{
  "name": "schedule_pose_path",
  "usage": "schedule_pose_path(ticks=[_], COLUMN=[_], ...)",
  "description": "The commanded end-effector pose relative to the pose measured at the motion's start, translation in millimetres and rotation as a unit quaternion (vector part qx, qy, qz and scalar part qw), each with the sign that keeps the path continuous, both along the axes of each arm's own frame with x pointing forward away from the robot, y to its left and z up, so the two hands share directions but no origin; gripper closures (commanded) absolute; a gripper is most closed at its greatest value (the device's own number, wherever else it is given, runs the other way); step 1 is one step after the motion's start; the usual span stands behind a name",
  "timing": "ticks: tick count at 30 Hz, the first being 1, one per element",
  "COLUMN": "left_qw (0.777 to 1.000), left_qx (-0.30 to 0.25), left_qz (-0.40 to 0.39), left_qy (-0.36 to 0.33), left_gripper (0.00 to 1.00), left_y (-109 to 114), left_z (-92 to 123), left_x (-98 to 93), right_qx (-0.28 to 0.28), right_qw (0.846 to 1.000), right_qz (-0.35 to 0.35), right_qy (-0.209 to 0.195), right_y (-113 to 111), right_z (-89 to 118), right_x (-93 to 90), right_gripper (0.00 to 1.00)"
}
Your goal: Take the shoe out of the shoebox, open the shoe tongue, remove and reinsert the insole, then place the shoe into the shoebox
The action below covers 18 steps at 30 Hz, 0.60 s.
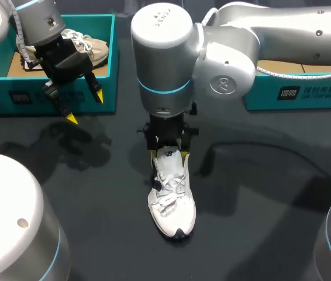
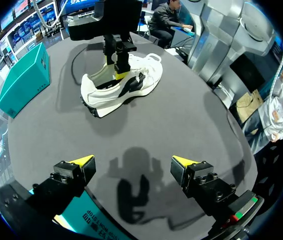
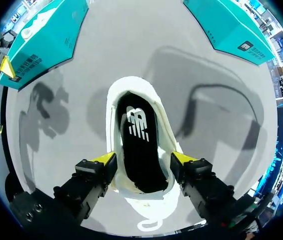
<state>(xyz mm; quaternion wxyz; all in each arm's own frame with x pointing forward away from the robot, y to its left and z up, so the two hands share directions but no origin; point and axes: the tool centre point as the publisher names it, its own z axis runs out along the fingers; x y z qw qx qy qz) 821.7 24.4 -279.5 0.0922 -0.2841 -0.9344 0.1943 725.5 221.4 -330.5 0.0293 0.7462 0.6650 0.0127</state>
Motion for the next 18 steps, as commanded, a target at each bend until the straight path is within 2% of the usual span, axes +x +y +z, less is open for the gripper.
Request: schedule_pose_path(ticks=[1,4,11,18], left_qw=[1.0,1.0,1.0,1.0], left_qx=[0.001,0.001,0.001,0.001], left_qz=[-0.001,-0.001,-0.001,-0.001], left_qy=[0.0,0.0,0.0,0.0], left_gripper=[0.0,0.0,0.0,0.0], left_y=[0.4,0.4,0.4,0.4], left_z=[0.5,0.5,0.5,0.5], left_x=[-0.1,-0.1,-0.1,-0.1], right_qx=[-0.003,-0.003,-0.001,0.006], right_qw=[1.0,1.0,1.0,1.0], right_qz=[0.001,0.005,0.0,-0.006], right_qy=[-0.004,0.005,0.009,0.016], right_y=[0.4,0.6,-4.2,-9.3], right_z=[7.2,7.6,5.9,17.7], right_x=[-6.1,-6.2,-12.0,-30.1], right_gripper=[0.18,0.13,0.11,0.18])
